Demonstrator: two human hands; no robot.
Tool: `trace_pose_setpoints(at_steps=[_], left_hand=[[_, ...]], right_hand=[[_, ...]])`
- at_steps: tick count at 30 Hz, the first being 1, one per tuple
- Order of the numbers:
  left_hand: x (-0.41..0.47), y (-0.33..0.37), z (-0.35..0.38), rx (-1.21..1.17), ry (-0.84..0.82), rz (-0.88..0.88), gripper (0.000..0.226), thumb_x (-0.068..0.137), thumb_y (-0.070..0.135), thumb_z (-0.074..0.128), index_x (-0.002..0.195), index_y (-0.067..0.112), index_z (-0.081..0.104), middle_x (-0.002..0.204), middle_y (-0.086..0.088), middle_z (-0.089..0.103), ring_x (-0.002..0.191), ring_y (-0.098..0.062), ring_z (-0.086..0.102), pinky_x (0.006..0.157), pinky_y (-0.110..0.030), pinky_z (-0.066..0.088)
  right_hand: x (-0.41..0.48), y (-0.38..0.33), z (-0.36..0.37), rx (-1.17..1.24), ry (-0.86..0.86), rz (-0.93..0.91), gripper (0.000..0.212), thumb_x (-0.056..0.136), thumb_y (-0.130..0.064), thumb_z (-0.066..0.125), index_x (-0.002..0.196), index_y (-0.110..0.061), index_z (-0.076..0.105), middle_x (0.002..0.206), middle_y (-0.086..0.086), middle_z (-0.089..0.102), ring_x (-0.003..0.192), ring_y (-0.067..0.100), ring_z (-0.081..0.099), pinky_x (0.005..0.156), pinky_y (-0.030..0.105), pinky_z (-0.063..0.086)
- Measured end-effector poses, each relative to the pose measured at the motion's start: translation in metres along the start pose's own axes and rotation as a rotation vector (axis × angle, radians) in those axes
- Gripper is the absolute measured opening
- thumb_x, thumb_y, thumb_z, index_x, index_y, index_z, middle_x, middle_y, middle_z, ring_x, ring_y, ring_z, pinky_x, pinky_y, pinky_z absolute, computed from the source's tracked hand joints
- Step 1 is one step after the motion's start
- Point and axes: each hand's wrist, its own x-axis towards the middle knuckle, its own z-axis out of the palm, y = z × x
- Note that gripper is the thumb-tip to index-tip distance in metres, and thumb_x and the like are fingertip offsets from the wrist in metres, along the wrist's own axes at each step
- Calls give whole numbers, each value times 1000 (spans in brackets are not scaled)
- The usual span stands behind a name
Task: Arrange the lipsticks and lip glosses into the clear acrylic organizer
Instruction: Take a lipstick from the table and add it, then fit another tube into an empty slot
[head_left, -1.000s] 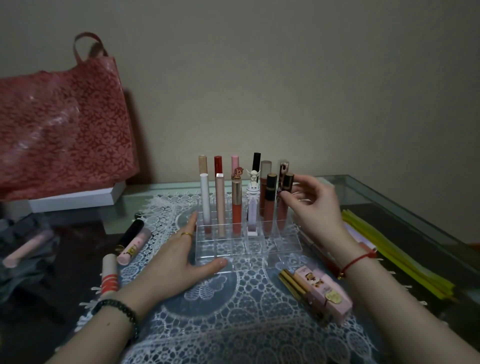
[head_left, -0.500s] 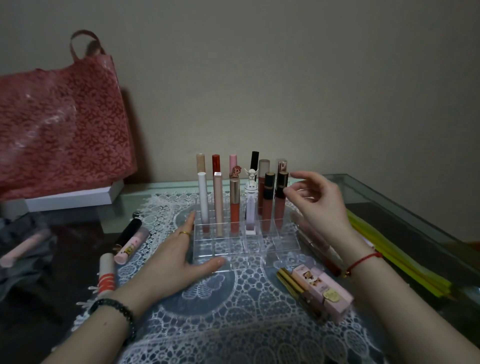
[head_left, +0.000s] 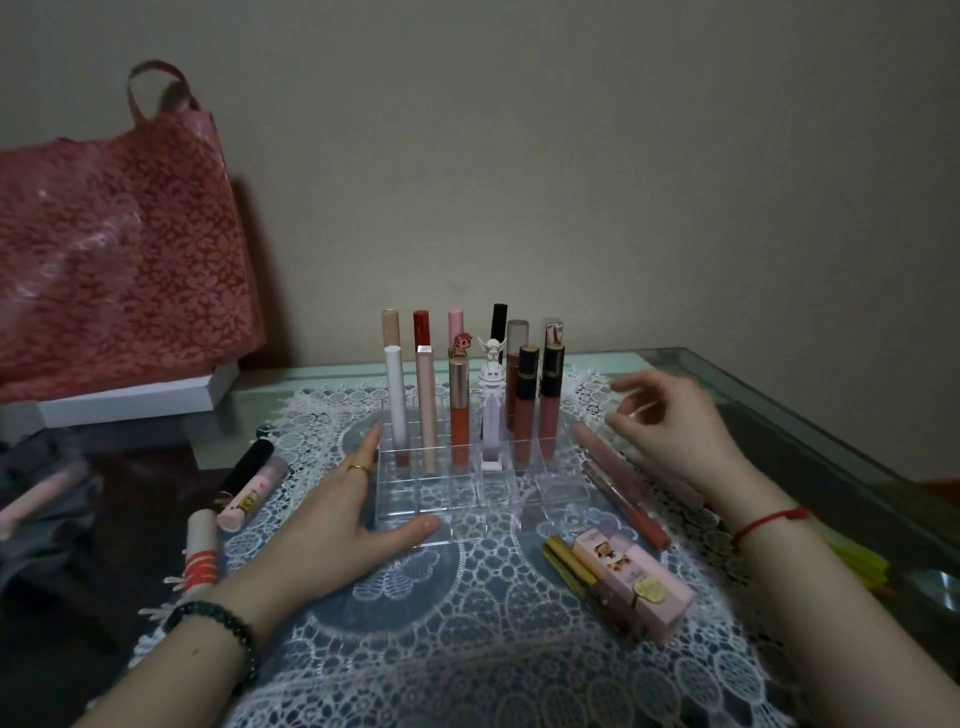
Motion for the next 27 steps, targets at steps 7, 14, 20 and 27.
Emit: trace_pose_setpoints(at_steps=[7,14,20,27], left_hand=[[0,2,0,-5,-2,0,129,43,94,40,144,29,-7,148,7,27,127,-4,32,106,-24,26],[-2,5,-1,-19,-4,-11,128,44,91,42,144,29,-8,148,5,27,128,-6,31,107,-25,26],[-2,6,-2,-17,-16,-23,129,43,92,42,143,29,-9,150,4,24,132,-9,30,110,-33,28],[-2,8,-2,43,31,-26,124,46,90,36,144,27,-8,146,0,34,128,-15,37,108,-37,31]], right_hand=[[-9,1,20,-237,-137,5,40,89,-42,51,110,-9,59,95,8,68,78,15,59,77,32,53],[-9,-1,25,-234,-144,60,36,89,-41,50,105,-10,60,94,10,69,71,13,58,68,28,52],[-9,0,23,-116,-89,123,46,82,-41,60,113,-8,57,88,3,65,66,7,53,61,16,45],[-4,-14,3,403,122,299,60,70,-51,66,114,-12,56,89,2,60,73,13,58,61,26,51]])
